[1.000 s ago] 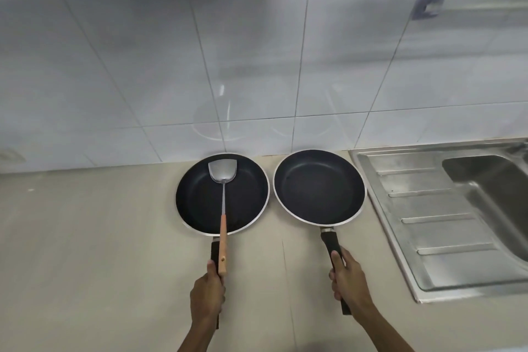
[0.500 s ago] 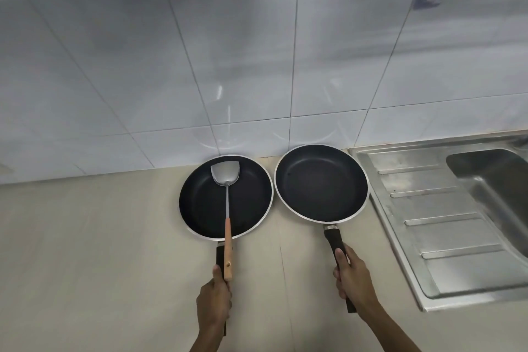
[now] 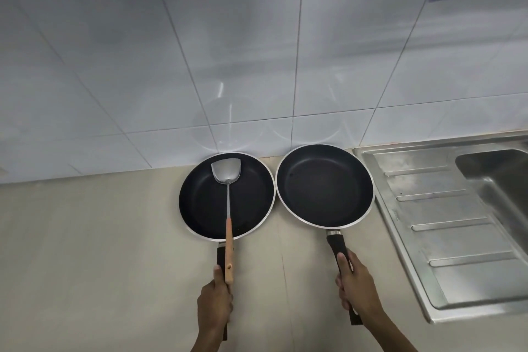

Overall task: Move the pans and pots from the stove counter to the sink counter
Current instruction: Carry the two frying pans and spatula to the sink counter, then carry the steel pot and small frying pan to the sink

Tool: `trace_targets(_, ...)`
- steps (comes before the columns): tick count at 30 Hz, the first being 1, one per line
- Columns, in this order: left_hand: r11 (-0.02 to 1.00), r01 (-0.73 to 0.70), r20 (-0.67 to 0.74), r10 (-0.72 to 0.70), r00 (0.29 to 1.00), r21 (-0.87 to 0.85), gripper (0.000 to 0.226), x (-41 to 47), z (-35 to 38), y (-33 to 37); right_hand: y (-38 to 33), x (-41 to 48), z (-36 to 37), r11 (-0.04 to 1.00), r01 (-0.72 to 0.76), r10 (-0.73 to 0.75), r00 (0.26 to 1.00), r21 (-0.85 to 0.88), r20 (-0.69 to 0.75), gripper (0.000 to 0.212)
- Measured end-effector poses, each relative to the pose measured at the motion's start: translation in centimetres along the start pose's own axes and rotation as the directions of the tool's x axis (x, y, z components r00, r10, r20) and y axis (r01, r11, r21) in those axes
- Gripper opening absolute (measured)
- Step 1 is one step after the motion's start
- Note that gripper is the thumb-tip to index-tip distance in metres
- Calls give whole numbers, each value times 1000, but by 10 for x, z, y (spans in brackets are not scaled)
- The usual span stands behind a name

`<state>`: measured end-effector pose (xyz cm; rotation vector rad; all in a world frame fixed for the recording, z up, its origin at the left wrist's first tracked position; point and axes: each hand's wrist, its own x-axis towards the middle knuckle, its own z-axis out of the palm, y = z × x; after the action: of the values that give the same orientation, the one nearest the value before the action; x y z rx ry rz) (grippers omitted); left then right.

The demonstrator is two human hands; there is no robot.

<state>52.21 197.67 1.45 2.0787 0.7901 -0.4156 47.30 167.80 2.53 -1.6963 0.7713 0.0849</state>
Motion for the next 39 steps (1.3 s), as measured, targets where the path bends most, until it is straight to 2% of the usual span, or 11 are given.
trace_targets(7,996,-52,87,59,994,-78,70,4,-3,2,-12,-2,-3,1000,-2,2,999,-14,39,26)
trace_targets(13,981,-41,151,70,986,-187,75,1,-9,6,-18,-3,0,998,-35,35,999,-46,16,26)
trace_targets(17,970,-10,254,73,964,-241,73,6,-17,8,-22,0,-2,993,-48,52,998,-111,35,32)
trace_targets(21,967,-35,216,92,972,-254,73,-14,-21,-15,-17,-16,-7,985,-36,39,999,-168,17,39)
trace_targets(27,951,-71,72,97,993,-302,69,-91,-18,-76,42,-84,-34,1000,-25,25,996,2,83,39)
trace_targets(30,969,-148,28,156,987,-200,70,-148,-2,-95,69,-118,-66,998,39,-33,988,-38,151,33)
trace_targets(32,962,-269,22,270,963,-48,67,-191,19,-98,82,-138,-93,967,179,-151,976,-183,158,30)
trace_targets(34,873,-436,62,434,899,217,58,-234,51,-94,96,-157,-130,800,356,-320,934,-484,157,30)
trace_targets(36,668,-604,157,604,781,436,46,-273,88,-83,113,-173,-167,606,452,-462,870,-655,174,34)
trace_targets(38,362,-765,289,772,566,533,40,-313,133,-68,133,-185,-214,437,507,-592,784,-743,187,39)
trace_targets(39,234,-807,340,817,465,542,47,-334,156,-58,141,-190,-239,366,496,-635,752,-788,178,42)
